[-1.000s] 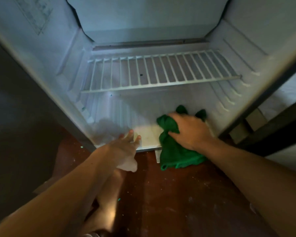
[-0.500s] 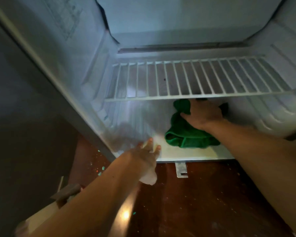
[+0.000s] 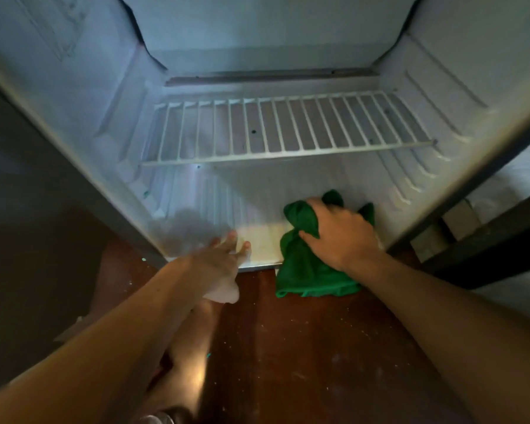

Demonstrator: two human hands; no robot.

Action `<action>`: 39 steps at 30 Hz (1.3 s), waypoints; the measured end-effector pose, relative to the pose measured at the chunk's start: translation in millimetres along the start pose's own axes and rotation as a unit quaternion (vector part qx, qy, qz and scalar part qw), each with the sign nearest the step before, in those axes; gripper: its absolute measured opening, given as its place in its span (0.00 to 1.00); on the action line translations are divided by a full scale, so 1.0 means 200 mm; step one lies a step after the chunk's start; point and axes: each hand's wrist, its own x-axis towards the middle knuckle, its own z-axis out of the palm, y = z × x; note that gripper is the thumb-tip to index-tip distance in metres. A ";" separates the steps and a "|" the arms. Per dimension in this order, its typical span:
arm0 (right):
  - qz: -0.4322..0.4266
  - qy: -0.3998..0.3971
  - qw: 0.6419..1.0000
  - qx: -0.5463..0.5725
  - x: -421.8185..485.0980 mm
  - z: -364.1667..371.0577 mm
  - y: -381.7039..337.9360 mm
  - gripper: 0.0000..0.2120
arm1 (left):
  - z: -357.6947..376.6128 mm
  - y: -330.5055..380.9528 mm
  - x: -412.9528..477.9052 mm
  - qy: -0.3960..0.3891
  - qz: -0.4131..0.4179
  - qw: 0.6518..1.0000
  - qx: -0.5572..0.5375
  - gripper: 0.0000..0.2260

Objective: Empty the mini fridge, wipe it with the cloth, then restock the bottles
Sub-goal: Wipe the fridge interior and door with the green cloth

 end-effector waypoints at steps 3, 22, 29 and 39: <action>-0.010 -0.001 1.000 -0.007 -0.03 0.00 -0.01 0.28 | -0.01 0.01 0.00 -0.008 0.002 1.000 -0.006 0.42; 0.022 -0.027 0.997 0.074 0.32 -0.03 -0.14 0.27 | -0.03 -0.03 0.00 -0.011 0.006 1.000 0.010 0.38; -0.065 -0.117 0.958 0.254 0.14 0.01 -0.51 0.32 | -0.07 0.01 -0.11 0.224 -0.123 0.948 -0.192 0.17; 0.065 -0.145 0.987 0.027 0.06 0.06 0.03 0.33 | -0.03 0.13 -0.01 0.213 -0.068 0.956 -0.188 0.32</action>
